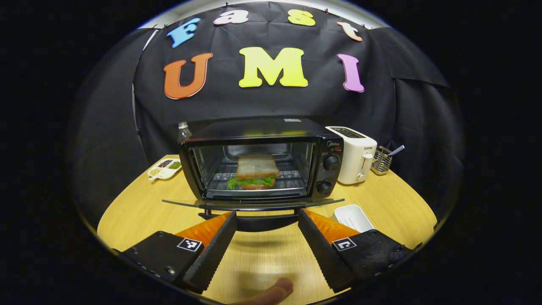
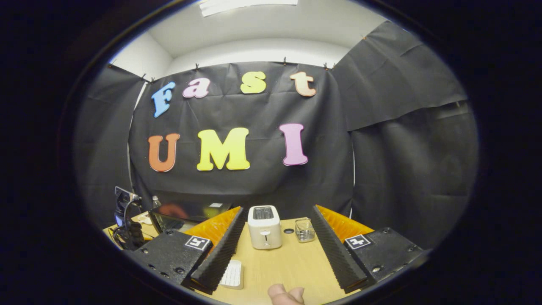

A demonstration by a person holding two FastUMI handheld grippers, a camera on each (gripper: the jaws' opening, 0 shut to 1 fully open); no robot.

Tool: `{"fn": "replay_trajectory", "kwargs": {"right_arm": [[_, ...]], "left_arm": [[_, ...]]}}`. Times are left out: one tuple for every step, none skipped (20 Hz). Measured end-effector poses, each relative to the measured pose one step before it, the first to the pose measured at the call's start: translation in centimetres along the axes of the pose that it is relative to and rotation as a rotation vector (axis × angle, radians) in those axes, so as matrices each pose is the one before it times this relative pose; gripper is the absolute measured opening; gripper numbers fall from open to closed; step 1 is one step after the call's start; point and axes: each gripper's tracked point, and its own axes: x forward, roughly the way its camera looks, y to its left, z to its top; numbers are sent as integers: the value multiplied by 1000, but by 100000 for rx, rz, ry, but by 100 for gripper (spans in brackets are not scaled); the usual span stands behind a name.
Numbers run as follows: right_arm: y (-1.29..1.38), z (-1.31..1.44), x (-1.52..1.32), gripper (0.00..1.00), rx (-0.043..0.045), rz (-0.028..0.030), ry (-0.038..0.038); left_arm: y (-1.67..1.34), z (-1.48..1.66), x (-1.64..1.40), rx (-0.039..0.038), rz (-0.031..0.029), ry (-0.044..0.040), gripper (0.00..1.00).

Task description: Open the electric oven with the left hand, put the food in, and close the electric oven.

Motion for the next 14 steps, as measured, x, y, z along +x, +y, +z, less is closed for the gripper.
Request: {"fn": "replay_trajectory", "kwargs": {"right_arm": [[-30,-49,-23,100,-177,-35,114],[-104,-84,-60,100,-35,-456,277],[-118,25,-37,100,200,-463,202],[10,-29,-36,100,158,-248,136],[-62,2,-36,100,0,-273,236],[-145,21,4,100,-47,-223,-16],[7,82,-60,100,-289,-79,-63],[-67,-54,-172,100,-251,-97,-39],[33,18,-82,100,-67,-113,-174],[-53,76,-75,100,-82,-18,-87],[-51,23,-63,100,-132,-121,-56],[-127,-2,-138,100,-68,-212,-109],[-39,38,-60,100,160,-119,-145],[45,-23,-107,100,206,-50,110]], "left_arm": [[40,730,157,928,-208,-2072,96],[-51,438,153,305,-457,-1532,96],[99,524,278,-307,-285,-1154,96],[31,328,177,-603,-447,-556,96],[62,539,206,-326,-323,-1480,97],[111,510,202,-57,-174,-1376,98],[183,436,318,31,352,-883,98],[258,348,361,59,595,-561,97],[119,603,458,8,366,-1140,98],[109,599,605,38,27,-1574,97],[-34,344,754,-740,-338,-85,98],[80,26,986,-873,844,1199,95],[21,662,381,614,246,-2506,95],[206,922,815,1304,-151,-3170,96]]}}
